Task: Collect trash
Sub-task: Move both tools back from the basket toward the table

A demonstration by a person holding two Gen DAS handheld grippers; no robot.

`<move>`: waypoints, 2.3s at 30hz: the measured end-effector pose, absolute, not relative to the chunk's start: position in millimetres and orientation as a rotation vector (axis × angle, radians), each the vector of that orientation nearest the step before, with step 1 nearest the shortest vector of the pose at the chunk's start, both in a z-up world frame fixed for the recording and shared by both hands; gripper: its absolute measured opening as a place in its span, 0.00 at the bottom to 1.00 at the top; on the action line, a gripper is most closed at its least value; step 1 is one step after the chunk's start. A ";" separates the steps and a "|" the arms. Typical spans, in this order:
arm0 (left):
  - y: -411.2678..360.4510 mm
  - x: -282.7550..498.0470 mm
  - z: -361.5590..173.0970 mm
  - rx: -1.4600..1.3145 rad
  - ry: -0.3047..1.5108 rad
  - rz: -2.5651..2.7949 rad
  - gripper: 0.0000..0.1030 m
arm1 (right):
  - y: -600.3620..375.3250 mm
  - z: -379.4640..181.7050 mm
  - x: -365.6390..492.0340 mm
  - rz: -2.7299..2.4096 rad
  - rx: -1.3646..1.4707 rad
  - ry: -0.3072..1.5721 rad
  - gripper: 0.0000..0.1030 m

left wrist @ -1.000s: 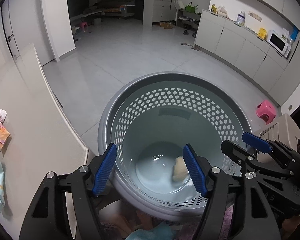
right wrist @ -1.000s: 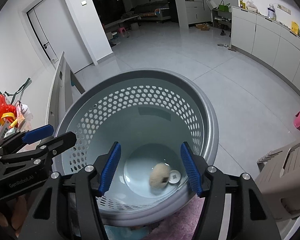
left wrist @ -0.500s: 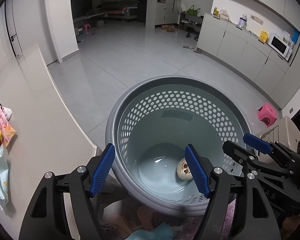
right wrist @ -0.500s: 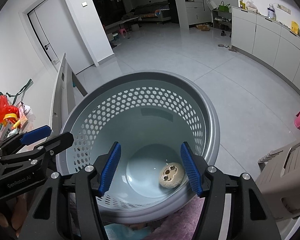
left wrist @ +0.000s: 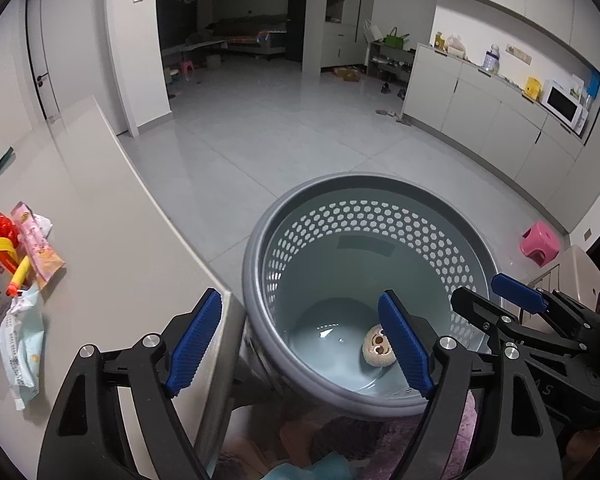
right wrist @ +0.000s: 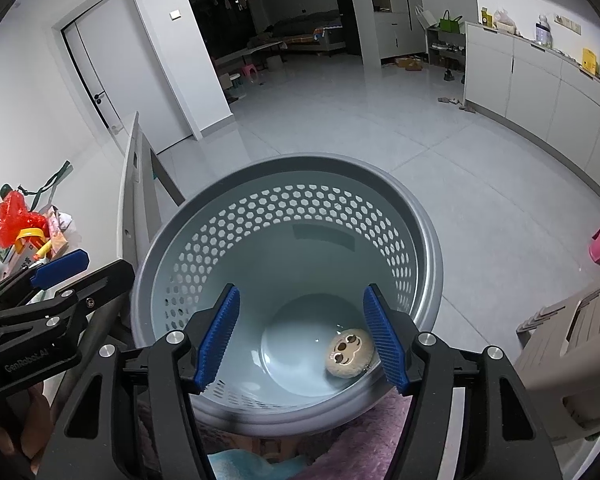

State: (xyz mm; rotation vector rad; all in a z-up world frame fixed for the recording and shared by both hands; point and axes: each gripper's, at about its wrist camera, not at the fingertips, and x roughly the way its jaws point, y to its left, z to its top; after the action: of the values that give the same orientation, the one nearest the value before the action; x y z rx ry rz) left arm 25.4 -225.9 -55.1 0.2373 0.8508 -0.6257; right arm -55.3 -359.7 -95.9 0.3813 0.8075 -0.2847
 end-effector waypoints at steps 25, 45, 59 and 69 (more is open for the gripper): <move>-140.6 16.9 -7.2 0.149 0.719 -0.482 0.81 | -299.1 -60.5 -56.5 -0.194 0.298 0.742 0.63; -67.7 12.9 11.4 0.087 0.653 -0.371 0.85 | -242.7 -40.8 -42.7 -0.101 0.222 0.719 0.63; -25.3 26.8 11.2 0.058 0.645 -0.297 0.85 | -200.6 -38.2 -18.4 -0.021 0.178 0.729 0.63; 32.7 37.8 4.6 0.032 0.653 -0.177 0.85 | -168.2 -44.5 4.6 0.046 0.164 0.753 0.63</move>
State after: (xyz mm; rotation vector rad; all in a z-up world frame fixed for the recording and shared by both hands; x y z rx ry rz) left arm 37.8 32.7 4.6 0.0324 0.6534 -0.1773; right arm 4.6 -168.2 -44.5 0.1642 0.7530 0.0463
